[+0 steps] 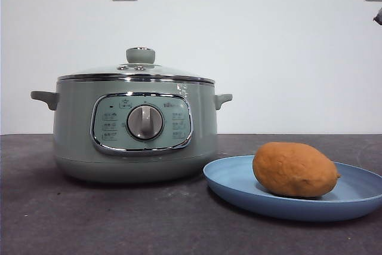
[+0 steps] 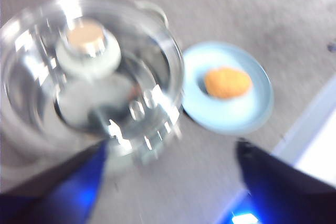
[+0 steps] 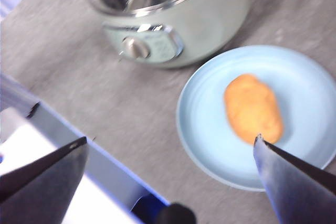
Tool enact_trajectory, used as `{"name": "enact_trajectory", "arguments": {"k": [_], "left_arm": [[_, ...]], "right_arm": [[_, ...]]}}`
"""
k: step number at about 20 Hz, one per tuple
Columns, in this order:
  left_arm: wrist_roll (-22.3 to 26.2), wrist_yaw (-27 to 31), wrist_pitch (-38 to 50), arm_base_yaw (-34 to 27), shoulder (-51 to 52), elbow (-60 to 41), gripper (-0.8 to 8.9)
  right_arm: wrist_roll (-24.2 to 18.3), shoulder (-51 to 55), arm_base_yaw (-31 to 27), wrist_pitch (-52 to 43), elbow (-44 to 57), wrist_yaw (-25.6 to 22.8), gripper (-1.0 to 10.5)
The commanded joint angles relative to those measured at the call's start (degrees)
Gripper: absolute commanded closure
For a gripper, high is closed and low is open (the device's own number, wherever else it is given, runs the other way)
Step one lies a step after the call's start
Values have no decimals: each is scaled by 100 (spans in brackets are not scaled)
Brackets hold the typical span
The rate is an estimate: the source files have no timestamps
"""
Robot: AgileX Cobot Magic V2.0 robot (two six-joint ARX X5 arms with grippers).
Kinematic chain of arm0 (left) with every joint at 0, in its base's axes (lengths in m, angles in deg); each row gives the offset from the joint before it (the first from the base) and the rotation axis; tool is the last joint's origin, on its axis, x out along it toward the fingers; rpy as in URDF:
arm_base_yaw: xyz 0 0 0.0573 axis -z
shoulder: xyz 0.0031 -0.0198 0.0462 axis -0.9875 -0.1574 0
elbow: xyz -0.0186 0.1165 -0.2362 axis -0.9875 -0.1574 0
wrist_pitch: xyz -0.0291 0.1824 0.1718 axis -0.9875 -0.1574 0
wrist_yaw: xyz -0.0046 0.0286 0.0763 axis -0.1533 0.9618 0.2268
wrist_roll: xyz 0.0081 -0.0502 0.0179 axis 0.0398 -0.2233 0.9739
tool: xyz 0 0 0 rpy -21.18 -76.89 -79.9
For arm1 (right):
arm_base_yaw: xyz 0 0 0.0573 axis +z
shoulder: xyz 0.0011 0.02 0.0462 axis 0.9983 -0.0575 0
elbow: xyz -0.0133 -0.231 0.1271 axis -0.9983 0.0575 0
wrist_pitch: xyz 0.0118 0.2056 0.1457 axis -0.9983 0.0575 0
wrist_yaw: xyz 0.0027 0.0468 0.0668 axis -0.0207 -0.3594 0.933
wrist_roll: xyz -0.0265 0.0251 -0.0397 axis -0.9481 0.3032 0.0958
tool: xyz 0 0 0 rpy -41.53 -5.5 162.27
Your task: Take the potato out from the steamer,put the potato on the plate,close the lid
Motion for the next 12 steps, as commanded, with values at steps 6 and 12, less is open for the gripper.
{"name": "enact_trajectory", "arguments": {"k": [6,12], "left_arm": [[-33,-101,-688,20,295,-33,822],[-35,-149,-732,20,293,-33,822]], "right_arm": [[50,9,9,111,-22,201,954],[50,9,7,109,-22,179,946]]}}
